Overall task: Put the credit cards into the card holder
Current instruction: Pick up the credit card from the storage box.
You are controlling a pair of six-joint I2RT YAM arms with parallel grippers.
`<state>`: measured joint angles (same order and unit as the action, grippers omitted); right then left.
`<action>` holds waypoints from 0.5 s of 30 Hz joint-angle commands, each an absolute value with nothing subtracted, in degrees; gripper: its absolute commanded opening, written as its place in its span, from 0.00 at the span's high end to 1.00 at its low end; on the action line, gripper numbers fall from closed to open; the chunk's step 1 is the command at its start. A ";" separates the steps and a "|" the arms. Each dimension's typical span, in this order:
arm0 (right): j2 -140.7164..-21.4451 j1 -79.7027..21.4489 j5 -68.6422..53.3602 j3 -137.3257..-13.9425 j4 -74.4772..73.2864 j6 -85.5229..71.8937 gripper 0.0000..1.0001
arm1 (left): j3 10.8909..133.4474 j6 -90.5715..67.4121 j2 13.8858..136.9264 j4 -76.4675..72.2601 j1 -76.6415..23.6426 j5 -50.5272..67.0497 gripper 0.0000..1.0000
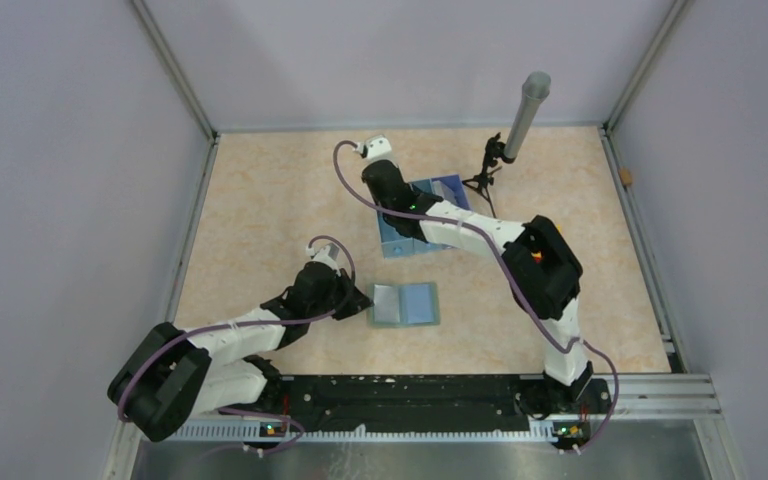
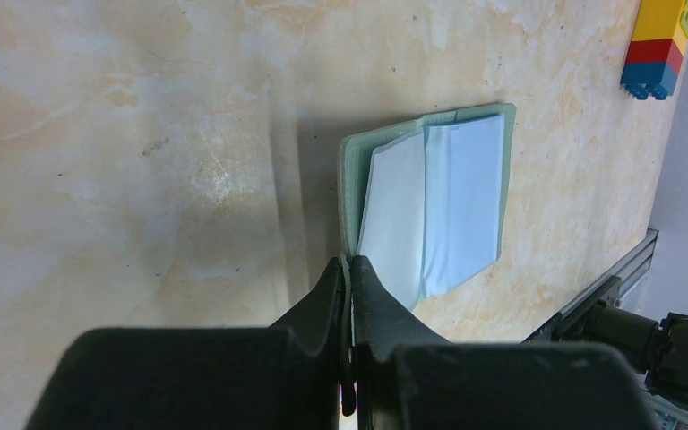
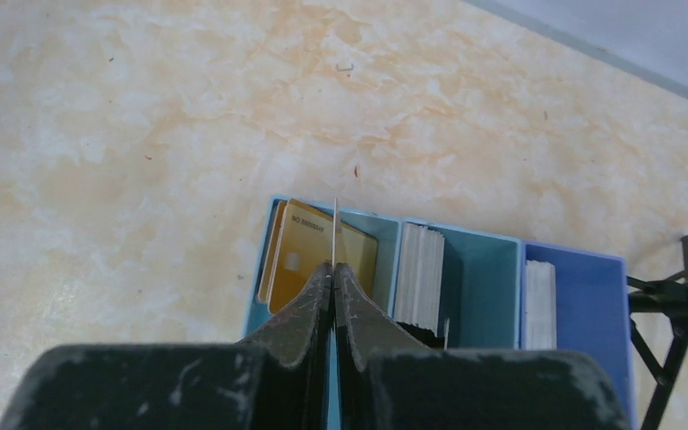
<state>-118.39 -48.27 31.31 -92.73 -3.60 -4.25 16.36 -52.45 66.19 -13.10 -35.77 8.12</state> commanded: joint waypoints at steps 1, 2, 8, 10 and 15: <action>-109.95 -49.48 35.23 -90.12 3.33 -2.52 1.00 | 16.19 -52.86 66.75 -14.50 -35.54 7.82 1.00; -109.05 -49.48 35.32 -89.75 3.45 -2.37 1.00 | 16.20 -52.90 66.75 -14.54 -35.58 7.82 1.00; -102.80 -49.49 35.35 -86.76 1.72 -2.69 1.00 | 16.30 -53.00 66.73 -14.58 -35.52 7.43 1.00; -99.03 -49.50 33.86 -84.58 0.75 -3.11 1.00 | 16.47 -52.71 66.66 -14.45 -35.54 7.30 1.00; -88.97 -49.25 25.27 -79.25 -8.53 -7.67 1.00 | 16.92 -51.02 66.74 -13.72 -35.24 7.04 1.00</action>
<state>-98.13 -49.01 31.83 -81.87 -2.68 -3.99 16.36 -52.58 66.30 -13.04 -35.70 7.92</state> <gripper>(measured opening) 0.004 0.035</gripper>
